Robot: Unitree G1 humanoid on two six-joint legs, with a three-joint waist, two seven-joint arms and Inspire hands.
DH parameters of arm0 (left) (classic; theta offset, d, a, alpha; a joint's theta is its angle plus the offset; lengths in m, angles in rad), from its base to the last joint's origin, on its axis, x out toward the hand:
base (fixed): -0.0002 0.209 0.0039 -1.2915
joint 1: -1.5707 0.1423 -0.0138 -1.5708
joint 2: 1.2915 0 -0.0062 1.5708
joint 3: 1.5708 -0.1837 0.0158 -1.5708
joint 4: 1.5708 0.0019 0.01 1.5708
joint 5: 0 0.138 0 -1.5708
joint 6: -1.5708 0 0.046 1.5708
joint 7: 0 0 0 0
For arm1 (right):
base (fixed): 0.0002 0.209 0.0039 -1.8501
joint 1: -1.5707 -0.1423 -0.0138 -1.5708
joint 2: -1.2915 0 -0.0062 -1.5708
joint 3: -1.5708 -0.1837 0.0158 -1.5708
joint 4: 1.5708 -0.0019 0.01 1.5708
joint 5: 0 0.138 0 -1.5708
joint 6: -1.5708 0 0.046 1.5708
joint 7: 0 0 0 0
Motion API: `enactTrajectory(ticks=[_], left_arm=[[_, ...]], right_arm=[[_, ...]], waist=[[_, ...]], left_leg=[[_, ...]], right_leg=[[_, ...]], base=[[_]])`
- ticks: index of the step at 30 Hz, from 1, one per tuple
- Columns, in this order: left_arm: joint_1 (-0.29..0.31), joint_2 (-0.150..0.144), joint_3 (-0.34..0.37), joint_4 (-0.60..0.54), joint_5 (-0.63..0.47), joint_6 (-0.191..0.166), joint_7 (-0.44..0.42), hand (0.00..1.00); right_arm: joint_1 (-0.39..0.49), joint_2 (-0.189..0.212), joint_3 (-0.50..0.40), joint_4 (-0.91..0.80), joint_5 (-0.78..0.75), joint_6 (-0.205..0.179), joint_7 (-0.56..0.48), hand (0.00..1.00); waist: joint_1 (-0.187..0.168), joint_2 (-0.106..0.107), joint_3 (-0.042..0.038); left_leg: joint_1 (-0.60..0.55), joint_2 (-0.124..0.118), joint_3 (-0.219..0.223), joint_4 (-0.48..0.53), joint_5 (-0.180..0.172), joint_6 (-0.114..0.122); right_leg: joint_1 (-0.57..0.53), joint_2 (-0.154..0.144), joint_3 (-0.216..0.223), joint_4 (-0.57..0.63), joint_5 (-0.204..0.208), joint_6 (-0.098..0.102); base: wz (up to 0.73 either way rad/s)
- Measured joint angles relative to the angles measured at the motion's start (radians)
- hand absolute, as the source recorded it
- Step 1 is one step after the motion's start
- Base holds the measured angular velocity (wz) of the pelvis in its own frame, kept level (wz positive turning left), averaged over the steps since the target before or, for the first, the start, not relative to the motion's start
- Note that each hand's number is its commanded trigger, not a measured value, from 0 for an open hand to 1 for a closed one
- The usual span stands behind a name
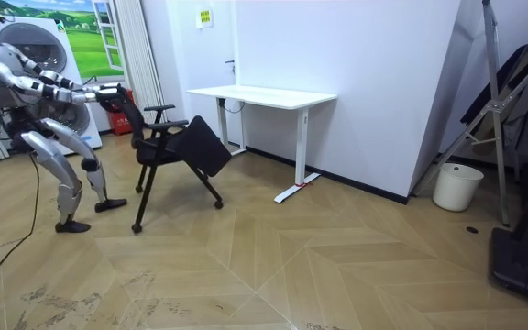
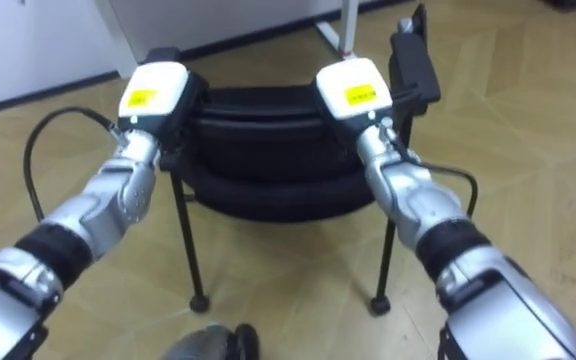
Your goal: Push chair
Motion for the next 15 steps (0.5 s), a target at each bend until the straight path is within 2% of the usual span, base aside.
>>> enactTrajectory(ticks=[2,3,4,5,6,7,8,9,10,11,12,13,14,15], left_arm=[[0.001,0.006,0.0,-0.01,0.002,0.002,-0.004,1.0],[0.002,0.01,0.0,-0.014,0.007,0.003,-0.01,1.0],[0.002,0.012,0.0,-0.016,0.007,0.003,-0.011,1.0],[0.002,0.017,0.0,-0.02,0.007,0.002,-0.015,1.0],[0.003,0.015,0.003,-0.025,0.007,0.002,-0.015,1.0],[0.003,0.017,0.004,-0.029,0.007,0.002,-0.015,1.0],[-0.005,0.024,0.005,-0.026,0.007,0.002,-0.017,1.0],[-0.01,0.025,0.005,-0.026,0.007,0.002,-0.019,1.0],[-0.011,0.026,0.003,-0.028,0.007,0.002,-0.019,1.0],[-0.01,0.029,0.002,-0.031,0.009,0.001,-0.019,1.0],[-0.01,0.028,0.002,-0.033,0.014,-0.003,-0.019,1.0],[-0.012,0.03,0.003,-0.033,0.014,-0.004,-0.019,1.0],[-0.019,0.038,0.005,-0.031,0.014,-0.011,-0.02,1.0],[-0.023,0.044,0.007,-0.031,0.011,-0.016,-0.02,1.0]], right_arm=[[0.0,0.007,0.0,0.001,0.0,0.006,-0.005,1.0],[0.001,0.014,-0.001,0.006,0.0,0.009,-0.01,1.0],[0.001,0.017,-0.001,0.007,0.0,0.009,-0.011,1.0],[0.001,0.018,-0.001,0.007,0.0,0.009,-0.012,1.0],[0.0,0.018,-0.001,0.006,0.0,0.011,-0.013,1.0],[-0.002,0.019,-0.001,0.005,0.0,0.013,-0.014,1.0],[-0.007,0.021,0.0,0.006,0.001,0.021,-0.015,1.0],[-0.011,0.022,-0.001,0.006,0.003,0.022,-0.015,1.0],[-0.011,0.023,0.0,0.006,0.007,0.022,-0.016,1.0],[-0.009,0.023,0.0,0.011,0.015,0.022,-0.017,1.0],[-0.009,0.029,0.0,0.011,0.016,0.025,-0.018,1.0],[-0.01,0.032,0.0,0.01,0.016,0.028,-0.018,1.0],[-0.014,0.032,-0.001,0.003,0.016,0.03,-0.019,1.0],[-0.018,0.032,0.0,-0.003,0.016,0.03,-0.019,1.0]], waist=[[0.01,-0.004,-0.0041],[0.009,-0.004,-0.006],[0.01,-0.006,-0.0089],[0.022,-0.012,-0.0115],[0.031,-0.018,-0.0145],[0.032,-0.02,-0.0153],[0.033,-0.021,-0.0146],[0.033,-0.022,-0.0141],[0.034,-0.021,-0.0137],[0.039,-0.02,-0.0128],[0.047,-0.017,-0.0107],[0.05,-0.017,-0.0104],[0.049,-0.011,-0.0062],[0.049,-0.003,-0.0013]], left_leg=[[0.027,0.001,0.035,-0.022,0.0,0.01],[0.043,-0.002,0.042,-0.025,-0.008,0.023],[0.054,-0.006,0.046,-0.025,-0.014,0.033],[0.07,-0.013,0.06,-0.024,-0.027,0.054],[0.077,-0.026,0.067,-0.01,-0.042,0.077],[0.079,-0.034,0.066,-0.002,-0.048,0.085],[0.082,-0.042,0.067,0.022,-0.073,0.088],[0.085,-0.044,0.065,0.052,-0.104,0.091],[0.087,-0.042,0.063,0.066,-0.12,0.092],[0.098,-0.036,0.058,0.09,-0.155,0.099],[0.107,-0.029,0.054,0.11,-0.184,0.099],[0.109,-0.027,0.054,0.114,-0.194,0.1],[0.113,-0.023,0.05,0.128,-0.211,0.102],[0.12,-0.015,0.05,0.138,-0.228,0.1]], right_leg=[[0.024,-0.011,0.009,-0.031,-0.002,0.017],[0.049,-0.014,0.009,-0.055,-0.001,0.031],[0.059,-0.016,0.009,-0.064,0.001,0.038],[0.072,-0.025,0.021,-0.071,0.012,0.048],[0.075,-0.036,0.035,-0.053,0.01,0.059],[0.071,-0.044,0.036,-0.03,0.011,0.063],[0.047,-0.064,0.037,0.044,0.035,0.085],[0.02,-0.083,0.043,0.121,0.077,0.09],[0.007,-0.087,0.047,0.155,0.101,0.092],[-0.019,-0.096,0.053,0.215,0.149,0.087],[-0.05,-0.092,0.073,0.274,0.179,0.087],[-0.071,-0.091,0.084,0.297,0.178,0.089],[-0.117,-0.084,0.099,0.316,0.171,0.093],[-0.157,-0.07,0.103,0.3,0.16,0.088]], base=[[-0.15],[-0.09],[-0.12],[-0.25],[-0.27],[-0.15],[0.0],[0.05],[0.0],[-0.12],[-0.14],[-0.06],[0.03],[0.04]])
